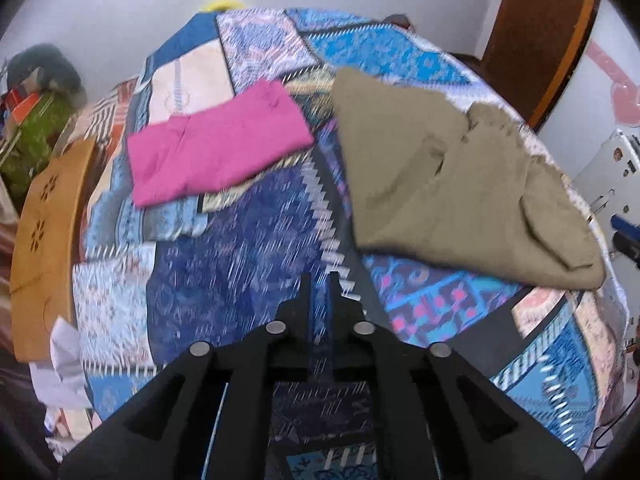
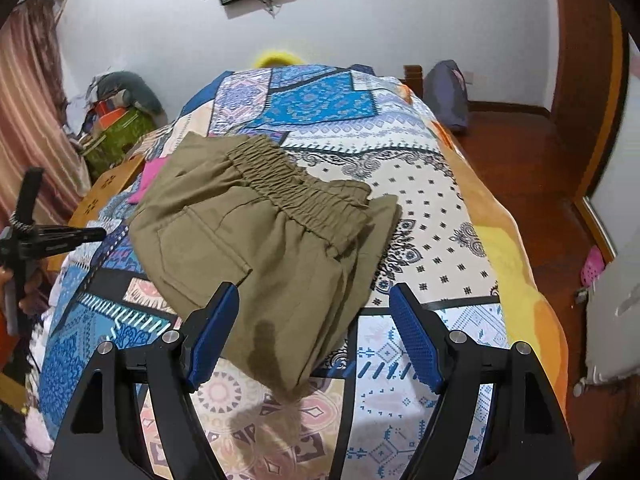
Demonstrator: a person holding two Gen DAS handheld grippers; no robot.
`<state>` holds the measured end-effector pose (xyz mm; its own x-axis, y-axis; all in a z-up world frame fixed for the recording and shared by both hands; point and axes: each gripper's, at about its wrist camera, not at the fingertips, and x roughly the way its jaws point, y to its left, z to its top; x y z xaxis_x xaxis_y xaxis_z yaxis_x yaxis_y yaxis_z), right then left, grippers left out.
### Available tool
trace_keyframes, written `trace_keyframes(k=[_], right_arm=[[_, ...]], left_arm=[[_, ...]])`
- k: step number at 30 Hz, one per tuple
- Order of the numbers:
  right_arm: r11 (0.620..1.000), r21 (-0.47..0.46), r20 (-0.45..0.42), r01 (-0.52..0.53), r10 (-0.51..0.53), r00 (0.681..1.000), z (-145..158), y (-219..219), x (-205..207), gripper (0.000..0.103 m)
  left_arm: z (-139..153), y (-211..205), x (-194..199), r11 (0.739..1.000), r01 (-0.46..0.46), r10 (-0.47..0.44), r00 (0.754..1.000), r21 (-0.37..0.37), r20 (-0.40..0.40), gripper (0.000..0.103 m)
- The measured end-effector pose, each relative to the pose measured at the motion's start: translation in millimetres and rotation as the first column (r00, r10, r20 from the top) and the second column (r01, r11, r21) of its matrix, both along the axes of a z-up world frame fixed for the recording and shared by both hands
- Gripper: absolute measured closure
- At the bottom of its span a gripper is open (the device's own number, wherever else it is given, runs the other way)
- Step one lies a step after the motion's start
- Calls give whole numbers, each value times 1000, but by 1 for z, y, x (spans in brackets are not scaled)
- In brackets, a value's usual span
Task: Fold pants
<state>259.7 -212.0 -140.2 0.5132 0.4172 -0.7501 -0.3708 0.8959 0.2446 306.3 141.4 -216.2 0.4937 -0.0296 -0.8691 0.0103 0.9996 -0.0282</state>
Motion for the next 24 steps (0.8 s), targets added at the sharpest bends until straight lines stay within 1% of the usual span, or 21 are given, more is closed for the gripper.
trace_keyframes(k=[2, 4, 6, 7, 11, 14, 15, 17, 19, 20, 21, 22, 24], right_arm=[[999, 29, -23, 24, -23, 999, -4, -3, 4, 28], [998, 55, -53, 42, -39, 998, -10, -4, 10, 28], [996, 69, -84, 50, -44, 995, -18, -2, 16, 28], [996, 82, -101, 46, -38, 994, -22, -1, 19, 28], [993, 108, -164, 53, -34, 986, -39, 2, 30, 28], [990, 122, -213, 63, -36, 976, -52, 0, 38, 28], [990, 123, -223, 66, -37, 974, -54, -1, 38, 28], [989, 133, -222, 60, -29, 975, -57, -2, 40, 28], [990, 129, -217, 47, -18, 976, -56, 0, 43, 29], [991, 132, -215, 35, -6, 977, -56, 1, 44, 35], [990, 138, -215, 21, 10, 977, -56, 3, 46, 44], [991, 136, -214, 13, 17, 977, -57, 4, 48, 45], [992, 129, -204, -1, 28, 979, -57, 6, 52, 52]], left_arm=[[5, -3, 11, 1000, 11, -11, 1000, -11, 16, 86], [6, -6, 27, 1000, 20, -20, 999, -14, 36, 71], [4, -9, 43, 999, 36, -34, 999, -37, 43, 67], [1, -10, 52, 998, 47, -45, 998, -52, 38, 67], [-13, -10, 81, 994, 66, -65, 998, -86, 13, 67], [-26, -11, 94, 992, 71, -73, 997, -108, -19, 67], [-31, -11, 100, 987, 86, -91, 995, -138, -34, 67], [-37, -11, 105, 977, 101, -109, 993, -187, -35, 66], [-36, -13, 107, 974, 107, -113, 993, -201, -19, 67], [-36, -13, 108, 973, 108, -113, 994, -206, -11, 69], [-35, -13, 107, 973, 108, -111, 994, -206, -4, 76], [-35, -13, 107, 975, 104, -107, 994, -199, -1, 83], [-33, -13, 101, 978, 97, -99, 995, -186, 0, 89]])
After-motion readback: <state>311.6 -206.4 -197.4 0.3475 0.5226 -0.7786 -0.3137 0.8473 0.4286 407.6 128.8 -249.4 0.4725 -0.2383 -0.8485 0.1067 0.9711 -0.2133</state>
